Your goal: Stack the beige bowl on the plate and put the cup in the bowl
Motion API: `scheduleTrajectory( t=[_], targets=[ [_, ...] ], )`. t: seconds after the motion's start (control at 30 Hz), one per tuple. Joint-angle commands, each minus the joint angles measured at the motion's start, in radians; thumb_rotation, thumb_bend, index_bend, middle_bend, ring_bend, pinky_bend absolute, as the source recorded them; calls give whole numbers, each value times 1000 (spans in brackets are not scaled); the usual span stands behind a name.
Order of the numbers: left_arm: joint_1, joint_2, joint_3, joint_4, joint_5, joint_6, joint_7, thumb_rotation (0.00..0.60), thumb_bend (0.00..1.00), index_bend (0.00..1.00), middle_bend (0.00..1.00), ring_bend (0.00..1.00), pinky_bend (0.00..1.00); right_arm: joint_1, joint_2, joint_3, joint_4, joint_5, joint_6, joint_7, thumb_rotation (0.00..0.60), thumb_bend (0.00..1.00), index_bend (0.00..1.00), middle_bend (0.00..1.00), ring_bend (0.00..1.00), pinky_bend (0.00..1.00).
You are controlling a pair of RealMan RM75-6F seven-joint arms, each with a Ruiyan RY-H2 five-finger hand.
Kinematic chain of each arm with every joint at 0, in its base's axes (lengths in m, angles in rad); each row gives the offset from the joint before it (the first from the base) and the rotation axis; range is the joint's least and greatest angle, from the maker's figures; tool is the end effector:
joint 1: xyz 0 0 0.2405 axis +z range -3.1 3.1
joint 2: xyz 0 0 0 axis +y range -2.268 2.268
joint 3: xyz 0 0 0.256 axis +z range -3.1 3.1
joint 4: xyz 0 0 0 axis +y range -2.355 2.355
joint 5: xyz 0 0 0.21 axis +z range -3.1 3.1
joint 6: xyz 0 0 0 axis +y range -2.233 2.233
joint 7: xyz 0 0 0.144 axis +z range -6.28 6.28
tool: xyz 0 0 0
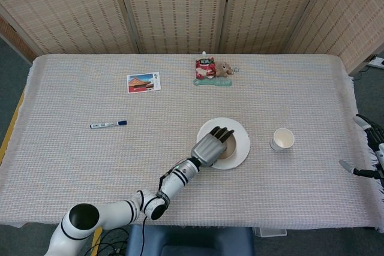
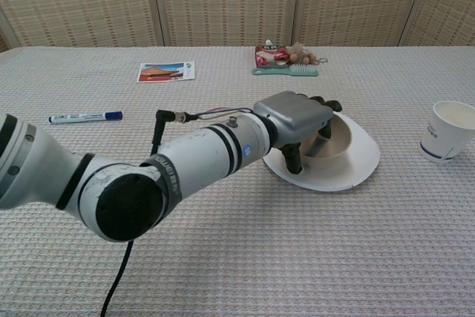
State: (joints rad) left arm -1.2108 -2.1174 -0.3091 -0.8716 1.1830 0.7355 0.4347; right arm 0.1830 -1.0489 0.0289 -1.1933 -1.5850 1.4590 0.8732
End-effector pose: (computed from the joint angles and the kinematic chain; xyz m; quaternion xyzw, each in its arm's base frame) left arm 0.0285 0.3553 -0.1680 -0.8451 -0.2101 -0.3761 0.3166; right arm -0.3618 -0.2186 0.2296 0.5500 -0.4746 0.5073 0.4635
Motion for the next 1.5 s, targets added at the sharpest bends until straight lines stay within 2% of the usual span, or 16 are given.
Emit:
scheduleTrajectory(
  t=[0.03, 0.5, 1.0, 1.13, 1.37, 1.5],
  targets=[
    [-3, 2, 4, 3, 15, 4, -23, 600, 331, 597, 63, 0, 139, 0, 0, -1, -1, -2, 0, -1, 600, 209, 0, 0, 0, 0],
    [-21, 3, -6, 13, 46, 27, -77, 600, 328, 501, 63, 0, 139, -3, 5, 1, -10, -1, 2, -4, 600, 209, 0, 0, 0, 0],
    [-31, -22, 4, 58, 51, 19, -89, 600, 327, 467, 62, 0, 139, -6, 3, 5, -4, 4, 4, 4, 600, 209, 0, 0, 0, 0],
    [-34, -26, 4, 67, 64, 35, -98, 600, 326, 358, 43, 0, 139, -4, 4, 3, -5, -2, 0, 5, 600, 209, 0, 0, 0, 0],
    [-36, -26, 5, 79, 65, 24, -110, 600, 326, 95, 10, 0, 139, -5, 4, 4, -4, 0, 1, 5, 600, 209, 0, 0, 0, 0],
    [-32, -18, -1, 60, 41, 9, -80, 600, 325, 33, 0, 0, 139, -4, 3, 4, -3, 1, -2, 5, 600, 209, 0, 0, 0, 0]
  ],
)
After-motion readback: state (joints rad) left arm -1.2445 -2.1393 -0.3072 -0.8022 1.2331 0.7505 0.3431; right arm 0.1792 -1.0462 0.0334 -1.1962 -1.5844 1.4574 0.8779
